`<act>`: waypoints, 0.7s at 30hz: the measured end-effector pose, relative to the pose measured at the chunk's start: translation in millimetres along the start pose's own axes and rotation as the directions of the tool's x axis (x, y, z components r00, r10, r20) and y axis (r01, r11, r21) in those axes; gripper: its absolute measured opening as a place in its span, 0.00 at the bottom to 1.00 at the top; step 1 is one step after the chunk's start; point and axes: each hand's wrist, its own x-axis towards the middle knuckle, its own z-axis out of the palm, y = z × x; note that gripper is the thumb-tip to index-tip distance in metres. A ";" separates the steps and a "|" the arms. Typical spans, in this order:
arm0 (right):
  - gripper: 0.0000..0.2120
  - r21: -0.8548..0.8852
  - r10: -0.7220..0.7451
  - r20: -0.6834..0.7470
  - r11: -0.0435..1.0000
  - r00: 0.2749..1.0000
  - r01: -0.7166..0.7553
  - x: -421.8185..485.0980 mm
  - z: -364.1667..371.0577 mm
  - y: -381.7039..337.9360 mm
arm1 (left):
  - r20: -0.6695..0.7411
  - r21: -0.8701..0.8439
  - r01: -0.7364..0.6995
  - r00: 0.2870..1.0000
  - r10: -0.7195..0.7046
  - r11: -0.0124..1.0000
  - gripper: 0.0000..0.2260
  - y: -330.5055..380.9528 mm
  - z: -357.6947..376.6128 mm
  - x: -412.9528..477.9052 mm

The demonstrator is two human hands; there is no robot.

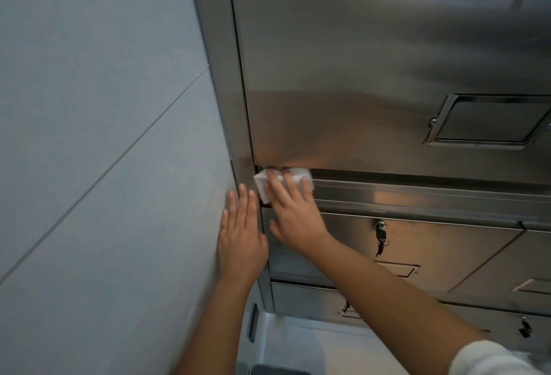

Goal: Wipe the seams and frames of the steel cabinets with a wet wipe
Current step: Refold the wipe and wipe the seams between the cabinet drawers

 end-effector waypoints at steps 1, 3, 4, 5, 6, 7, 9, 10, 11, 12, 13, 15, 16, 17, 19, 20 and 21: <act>0.40 0.009 -0.007 -0.006 1.000 1.000 0.007 9.4 -3.9 -9.0 | -0.007 -0.014 0.004 1.000 -0.004 1.000 0.30 -0.2 -0.9 0.0; 0.39 0.010 -0.023 0.009 1.000 1.000 0.022 18.6 -7.0 -18.1 | -0.013 -0.041 0.000 1.000 0.000 0.999 0.29 -0.7 -2.6 -0.4; 0.38 -0.007 -0.034 0.010 0.999 0.999 0.034 16.7 -6.6 -16.3 | -0.012 -0.038 -0.003 1.000 0.003 0.999 0.30 -1.4 -3.0 -1.5; 0.39 -0.028 -0.035 -0.009 0.999 0.999 0.035 11.8 -6.5 -9.5 | -0.008 -0.029 -0.005 1.000 0.005 1.000 0.31 -1.9 -2.8 -2.9; 0.39 -0.038 -0.025 -0.025 0.999 0.999 0.024 4.8 -5.5 0.5 | -0.002 -0.022 -0.005 1.000 0.005 1.000 0.32 -1.9 -2.4 -4.1; 0.40 -0.035 -0.011 -0.034 0.999 0.999 0.010 -4.6 -3.9 12.9 | 0.006 -0.017 -0.008 1.000 0.008 1.000 0.34 -1.9 -2.2 -5.0; 0.40 -0.057 -0.006 -0.060 0.998 0.998 0.003 -27.7 5.5 42.3 | 0.028 -0.002 -0.017 0.999 0.017 1.000 0.35 -1.2 -3.4 -5.4; 0.40 -0.082 -0.012 -0.080 0.997 0.997 0.005 -40.1 5.8 58.4 | 0.044 0.001 -0.017 0.999 0.017 1.000 0.34 -1.0 -4.6 -5.5; 0.40 -0.100 -0.016 -0.090 0.995 0.996 0.007 -51.7 6.5 73.9 | 0.066 -0.002 -0.015 0.998 0.015 1.000 0.35 -0.7 -5.4 -5.0; 0.40 -0.109 -0.023 -0.100 0.994 0.995 0.012 -60.8 5.3 87.9 | 0.085 0.002 -0.008 0.996 0.007 1.000 0.36 -0.2 -6.5 -4.4; 0.41 -0.103 -0.020 -0.095 0.995 0.995 0.010 -67.2 2.7 97.8 | 0.105 0.020 0.003 0.994 -0.005 1.000 0.38 0.7 -6.7 -4.3; 0.41 -0.072 -0.001 -0.073 0.997 0.997 -0.004 -71.3 -0.1 102.4 | 0.123 0.040 0.044 0.991 -0.048 0.998 0.37 7.0 -8.1 -5.7; 0.40 -0.050 0.023 -0.066 0.998 0.998 -0.026 -70.5 0.0 98.3 | 0.123 0.021 0.072 0.990 -0.074 0.997 0.36 13.3 -7.5 -7.1; 0.40 -0.021 0.053 -0.062 0.998 0.997 -0.055 -69.5 0.8 92.1 | 0.124 -0.012 0.097 0.988 -0.095 0.995 0.35 21.0 -6.0 -9.2; 0.39 0.037 0.096 -0.062 0.995 0.993 -0.094 -67.9 1.7 82.2 | 0.140 -0.069 0.099 0.986 -0.088 0.993 0.35 39.3 -3.5 -13.4; 0.38 0.046 0.092 -0.066 0.995 0.994 -0.089 -67.9 1.2 83.3 | 0.137 -0.082 0.075 0.989 -0.063 0.994 0.35 48.2 -3.6 -15.0; 0.39 0.041 0.074 -0.068 0.997 0.995 -0.071 -69.5 0.0 89.2 | 0.132 -0.091 0.057 0.990 -0.044 0.994 0.36 55.2 -2.7 -16.7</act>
